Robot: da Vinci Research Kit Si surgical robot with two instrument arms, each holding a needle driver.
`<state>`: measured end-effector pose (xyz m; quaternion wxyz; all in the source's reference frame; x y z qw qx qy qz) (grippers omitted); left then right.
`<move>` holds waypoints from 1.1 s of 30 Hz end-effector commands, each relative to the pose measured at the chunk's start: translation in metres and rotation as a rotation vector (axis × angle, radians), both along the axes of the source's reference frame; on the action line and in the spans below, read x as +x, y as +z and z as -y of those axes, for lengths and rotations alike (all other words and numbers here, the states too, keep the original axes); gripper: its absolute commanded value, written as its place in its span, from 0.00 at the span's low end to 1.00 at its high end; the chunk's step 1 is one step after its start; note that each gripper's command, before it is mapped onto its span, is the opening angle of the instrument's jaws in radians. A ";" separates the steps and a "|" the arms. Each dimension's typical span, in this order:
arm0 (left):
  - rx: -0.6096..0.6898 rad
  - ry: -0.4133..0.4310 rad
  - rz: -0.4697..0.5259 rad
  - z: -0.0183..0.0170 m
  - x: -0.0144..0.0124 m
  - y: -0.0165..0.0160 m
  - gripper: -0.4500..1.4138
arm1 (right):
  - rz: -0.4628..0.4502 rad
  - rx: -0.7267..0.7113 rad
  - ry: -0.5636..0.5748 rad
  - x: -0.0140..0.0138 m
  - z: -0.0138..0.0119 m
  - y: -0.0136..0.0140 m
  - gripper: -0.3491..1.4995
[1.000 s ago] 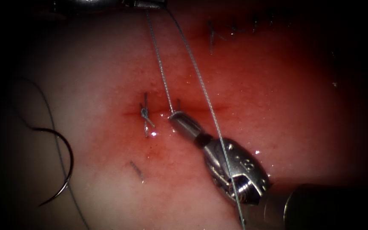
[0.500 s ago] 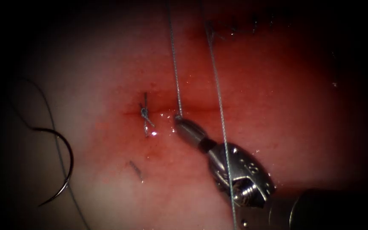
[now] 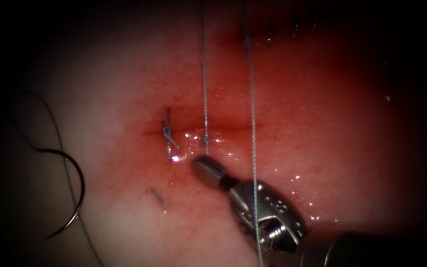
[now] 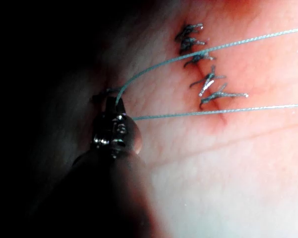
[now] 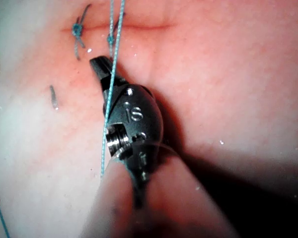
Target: Wound Closure
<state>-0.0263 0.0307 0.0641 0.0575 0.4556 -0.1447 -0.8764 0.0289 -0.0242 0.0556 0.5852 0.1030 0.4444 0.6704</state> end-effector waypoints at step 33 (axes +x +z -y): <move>-0.038 0.048 0.063 0.0016 -0.0020 -0.0035 0.00 | 0.083 -0.318 -0.052 0.0013 -0.0018 -0.0008 0.74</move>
